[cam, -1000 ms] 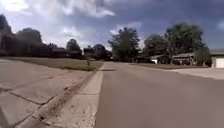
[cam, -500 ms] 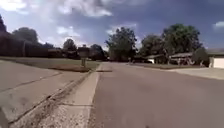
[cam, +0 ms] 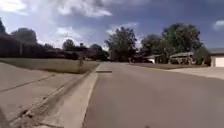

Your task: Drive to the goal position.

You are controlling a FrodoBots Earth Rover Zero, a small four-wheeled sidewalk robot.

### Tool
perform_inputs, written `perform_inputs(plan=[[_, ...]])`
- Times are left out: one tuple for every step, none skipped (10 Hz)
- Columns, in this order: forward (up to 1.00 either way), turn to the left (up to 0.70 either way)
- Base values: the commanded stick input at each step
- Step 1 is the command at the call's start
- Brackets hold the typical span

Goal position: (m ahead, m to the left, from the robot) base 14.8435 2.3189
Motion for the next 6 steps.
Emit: perform_inputs(plan=[[1.0, 0.0], [1.0, 0.0], [1.0, 0.0], [1.0, 0.0], [1.0, 0.0], [1.0, 0.0]])
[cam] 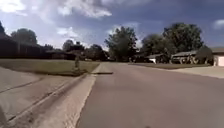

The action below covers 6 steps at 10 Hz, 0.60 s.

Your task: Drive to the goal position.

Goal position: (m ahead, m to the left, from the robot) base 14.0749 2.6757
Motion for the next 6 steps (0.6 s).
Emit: perform_inputs(plan=[[1.0, 0.0], [1.0, 0.0], [1.0, 0.01], [1.0, 0.15], [1.0, 0.36], [1.0, 0.33]])
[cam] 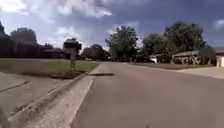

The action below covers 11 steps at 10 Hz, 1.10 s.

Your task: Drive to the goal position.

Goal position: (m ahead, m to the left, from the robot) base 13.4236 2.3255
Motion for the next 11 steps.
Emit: perform_inputs(plan=[[1.0, 0.25], [1.0, 0.16], [1.0, 0.08], [1.0, 0.0], [1.0, 0.0], [1.0, 0.0], [1.0, 0.01], [1.0, 0.06], [1.0, 0.13], [1.0, 0.2], [1.0, 0.02]])
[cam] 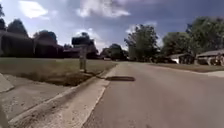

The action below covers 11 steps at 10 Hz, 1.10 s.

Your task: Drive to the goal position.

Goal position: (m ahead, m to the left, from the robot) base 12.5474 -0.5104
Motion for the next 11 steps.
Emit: perform_inputs(plan=[[1.0, 0.0], [1.0, 0.0], [1.0, 0.0], [1.0, 0.0], [1.0, 0.0], [1.0, 0.0], [1.0, 0.0], [1.0, 0.0], [1.0, 0.0], [1.0, -0.04], [1.0, -0.35]])
